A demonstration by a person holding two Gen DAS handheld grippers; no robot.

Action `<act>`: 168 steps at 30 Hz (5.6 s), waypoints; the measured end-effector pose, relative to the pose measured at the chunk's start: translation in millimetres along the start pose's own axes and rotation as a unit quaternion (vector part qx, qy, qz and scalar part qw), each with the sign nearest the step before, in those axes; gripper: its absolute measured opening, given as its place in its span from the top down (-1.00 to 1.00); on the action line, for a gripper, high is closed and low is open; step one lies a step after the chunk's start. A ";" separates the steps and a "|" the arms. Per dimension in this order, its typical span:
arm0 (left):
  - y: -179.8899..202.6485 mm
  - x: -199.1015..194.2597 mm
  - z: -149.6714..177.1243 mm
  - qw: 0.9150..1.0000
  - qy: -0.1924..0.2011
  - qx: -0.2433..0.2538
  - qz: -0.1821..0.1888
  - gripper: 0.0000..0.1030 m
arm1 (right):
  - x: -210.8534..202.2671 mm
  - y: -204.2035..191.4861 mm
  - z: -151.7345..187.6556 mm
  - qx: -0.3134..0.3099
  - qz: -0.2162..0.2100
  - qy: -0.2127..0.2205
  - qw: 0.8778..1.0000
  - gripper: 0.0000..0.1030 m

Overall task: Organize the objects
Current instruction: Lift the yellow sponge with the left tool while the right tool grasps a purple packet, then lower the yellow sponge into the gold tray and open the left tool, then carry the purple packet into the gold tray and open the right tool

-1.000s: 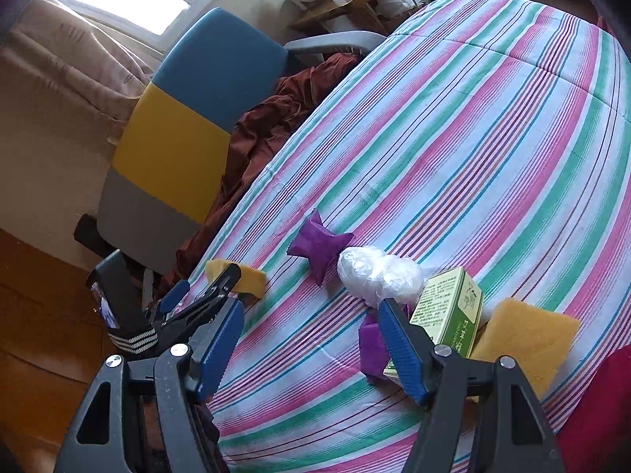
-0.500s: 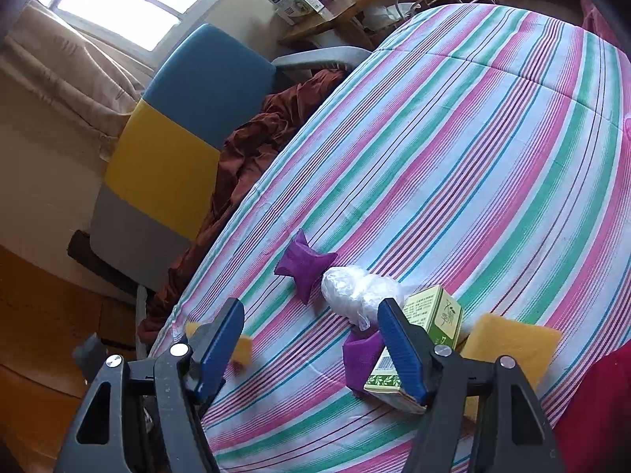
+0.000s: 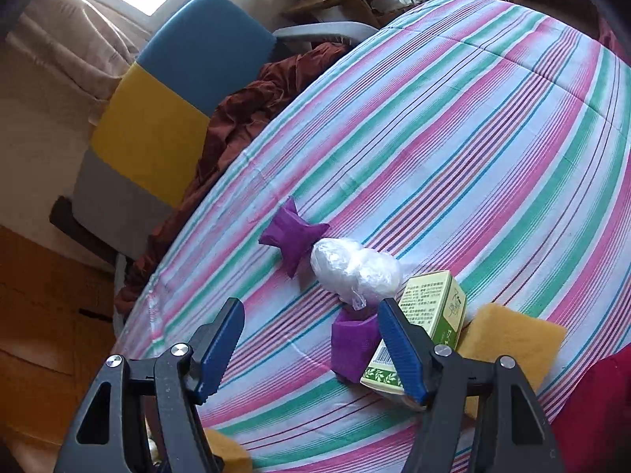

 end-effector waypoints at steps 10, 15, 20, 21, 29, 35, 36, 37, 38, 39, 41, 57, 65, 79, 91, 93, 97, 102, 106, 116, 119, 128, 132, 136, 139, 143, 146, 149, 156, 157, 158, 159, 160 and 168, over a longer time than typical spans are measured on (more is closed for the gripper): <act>-20.3 -41.8 14.9 0.999 0.015 -0.019 0.023 -0.09 | 35.7 -33.2 18.7 -0.075 -0.033 -0.087 0.993 -0.38; -34.5 -54.4 20.4 0.999 0.019 -0.033 0.030 -0.09 | 28.5 -33.6 16.3 -0.075 -0.022 -0.066 0.995 -0.38; -47.4 -62.6 24.6 0.998 0.017 -0.050 0.038 -0.09 | 23.3 -45.9 7.7 -0.108 0.000 -0.040 0.993 -0.38; -49.0 -63.7 25.1 0.998 0.017 -0.051 0.039 -0.09 | 23.5 -49.7 7.4 -0.120 0.008 -0.037 0.992 -0.38; -58.9 -71.5 28.9 0.997 0.015 -0.063 0.051 -0.10 | 34.7 -67.7 3.3 -0.217 0.096 -0.030 0.971 -0.38; -68.8 -74.8 27.8 0.995 0.014 -0.081 0.059 -0.11 | 53.1 -76.7 23.8 -0.283 0.101 -0.082 0.950 -0.38; -70.3 -75.2 27.3 0.995 0.015 -0.084 0.059 -0.11 | 55.1 -77.8 26.5 -0.290 0.102 -0.089 0.947 -0.38; -71.5 -75.7 27.2 0.994 0.015 -0.088 0.060 -0.11 | 57.3 -78.0 29.0 -0.297 0.108 -0.094 0.944 -0.37; -72.7 -75.7 26.7 0.994 0.015 -0.090 0.060 -0.11 | 59.8 -77.2 30.7 -0.302 0.114 -0.099 0.941 -0.28; -72.8 -75.5 26.2 0.994 0.016 -0.093 0.060 -0.11 | 62.2 -75.6 32.2 -0.304 0.116 -0.106 0.940 -0.12; -73.8 -75.5 25.9 0.993 0.016 -0.097 0.061 -0.12 | 66.2 -71.9 33.9 -0.302 0.120 -0.116 0.939 -0.03; -75.7 -76.7 29.6 0.994 0.016 -0.093 0.055 -0.11 | 68.0 -66.1 39.8 -0.322 0.142 -0.118 0.929 0.17; -87.5 -84.3 25.0 0.993 0.021 -0.106 0.055 -0.12 | 64.3 -65.6 43.3 -0.321 0.143 -0.119 0.929 0.17; -159.1 -116.7 -18.9 0.980 0.062 -0.185 0.043 -0.11 | 62.0 -70.6 49.1 -0.343 0.165 -0.116 0.918 0.19; -275.8 -25.4 -68.4 0.968 0.025 -0.239 -0.067 -0.11 | 61.2 -74.2 49.6 -0.356 0.175 -0.114 0.911 0.19; -280.2 -7.2 -74.1 0.968 0.012 -0.239 -0.068 -0.12 | 61.1 -74.6 49.4 -0.356 0.176 -0.114 0.911 0.19; -289.9 22.7 -82.2 0.967 -0.004 -0.238 -0.094 -0.18 | 59.3 -77.2 50.9 -0.358 0.178 -0.113 0.909 0.19; -306.8 41.0 -85.0 0.961 -0.009 -0.240 -0.137 -0.31 | 61.7 -75.0 50.3 -0.357 0.177 -0.113 0.910 0.19; -310.0 33.3 -83.3 0.961 -0.003 -0.243 -0.130 -0.48 | 62.4 -74.5 49.3 -0.356 0.178 -0.113 0.911 0.19; -290.6 -47.4 -52.9 0.962 0.043 -0.240 -0.120 -0.53 | 66.9 -72.7 44.9 -0.358 0.186 -0.110 0.909 0.19; -282.1 -72.5 -33.9 0.963 0.053 -0.231 -0.125 -0.53 | 65.8 -74.6 46.1 -0.361 0.193 -0.107 0.906 0.20; -266.0 -119.8 9.8 0.964 0.073 -0.215 -0.139 -0.53 | 61.6 -94.4 57.4 -0.385 0.187 -0.100 0.898 0.24; -266.2 -131.8 22.7 0.962 0.082 -0.209 -0.153 -0.53 | 61.1 -110.5 67.5 -0.399 0.165 -0.103 0.896 0.24; -267.9 -138.1 31.2 0.962 0.086 -0.202 -0.165 -0.53 | 60.2 -127.0 73.2 -0.399 0.136 -0.104 0.901 0.24; -270.7 -139.6 35.2 0.962 0.084 -0.204 -0.161 -0.53 | 50.5 -149.3 77.9 -0.396 0.110 -0.090 0.907 0.24; -273.8 -140.9 39.5 0.962 0.081 -0.207 -0.161 -0.53 | 29.4 -197.4 86.3 -0.406 0.064 -0.058 0.910 0.24; -277.9 -139.9 42.1 0.961 0.077 -0.209 -0.162 -0.53 | 20.0 -236.3 91.1 -0.423 0.024 -0.038 0.905 0.24; -282.4 -140.2 45.1 0.961 0.076 -0.212 -0.162 -0.53 | 14.2 -277.6 102.6 -0.446 -0.014 -0.026 0.894 0.24; -302.9 -149.3 48.9 0.958 0.079 -0.223 -0.165 -0.53 | 34.1 -352.2 141.9 -0.501 -0.061 -0.046 0.862 0.24; -307.7 -151.9 49.1 0.957 0.081 -0.226 -0.166 -0.53 | 40.9 -358.4 147.1 -0.505 -0.061 -0.054 0.859 0.24; -311.7 -154.2 49.2 0.955 0.082 -0.228 -0.168 -0.53 | 48.2 -362.6 152.0 -0.508 -0.062 -0.062 0.857 0.24; -315.9 -156.4 49.4 0.954 0.084 -0.231 -0.170 -0.53 | 56.5 -367.3 156.9 -0.510 -0.062 -0.072 0.855 0.24; -320.2 -158.2 50.0 0.953 0.085 -0.234 -0.172 -0.53 | 63.9 -370.4 161.3 -0.511 -0.061 -0.080 0.853 0.24; -339.2 -160.6 57.5 0.946 0.086 -0.259 -0.174 -0.53 | 115.7 -385.8 179.4 -0.512 -0.029 -0.116 0.850 0.24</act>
Point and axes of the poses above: each gripper's, at about its wrist camera, not at the fingertips, and x roughly the way its jaws point, y to its right, z to its underside, the point moved 5 cm from there along x, roughly the way its jaws point, and after that the axes turned 15 degrees about -x, right-handed, at the moved point
